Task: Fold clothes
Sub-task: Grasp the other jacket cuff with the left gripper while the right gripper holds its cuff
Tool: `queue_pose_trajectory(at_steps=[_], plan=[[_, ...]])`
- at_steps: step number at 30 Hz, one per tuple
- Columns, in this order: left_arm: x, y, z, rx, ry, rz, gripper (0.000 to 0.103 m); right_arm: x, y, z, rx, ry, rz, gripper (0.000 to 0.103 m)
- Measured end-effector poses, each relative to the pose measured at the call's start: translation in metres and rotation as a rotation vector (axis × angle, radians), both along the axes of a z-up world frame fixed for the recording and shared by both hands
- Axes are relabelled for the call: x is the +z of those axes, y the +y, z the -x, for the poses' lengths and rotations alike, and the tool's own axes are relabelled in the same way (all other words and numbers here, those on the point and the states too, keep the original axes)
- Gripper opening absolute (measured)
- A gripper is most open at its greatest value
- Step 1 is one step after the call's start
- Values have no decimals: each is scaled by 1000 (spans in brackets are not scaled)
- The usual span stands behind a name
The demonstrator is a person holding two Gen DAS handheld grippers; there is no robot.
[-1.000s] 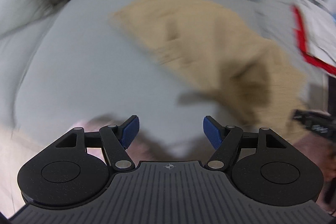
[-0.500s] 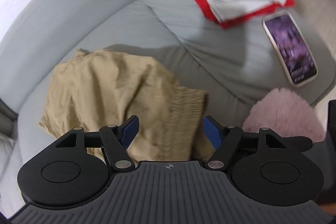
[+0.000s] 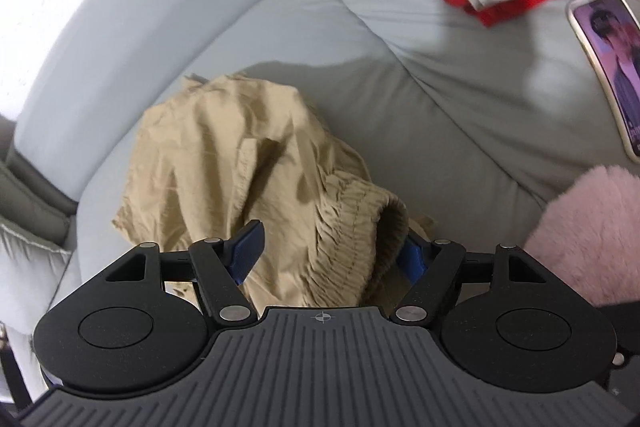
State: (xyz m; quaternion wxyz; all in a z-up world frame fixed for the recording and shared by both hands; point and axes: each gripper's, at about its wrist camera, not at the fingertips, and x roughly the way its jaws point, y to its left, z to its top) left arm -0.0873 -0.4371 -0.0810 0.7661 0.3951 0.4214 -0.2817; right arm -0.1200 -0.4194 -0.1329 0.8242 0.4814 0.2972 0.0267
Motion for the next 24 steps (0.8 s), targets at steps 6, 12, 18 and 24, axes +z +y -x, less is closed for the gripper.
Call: queue_pose_trajectory(at_steps=[6, 12, 18, 24], plan=[[13, 27, -21, 122, -12, 88, 15, 3, -12, 16, 1, 3, -5, 27], [33, 89, -45, 322, -23, 231, 11, -1, -18, 5, -8, 30, 9, 27], [53, 200, -40, 561, 38, 389, 11, 15, -10, -1, -57, 180, 66, 27], [31, 316, -23, 910, 183, 444, 12, 26, 18, -11, -44, 330, 42, 27]])
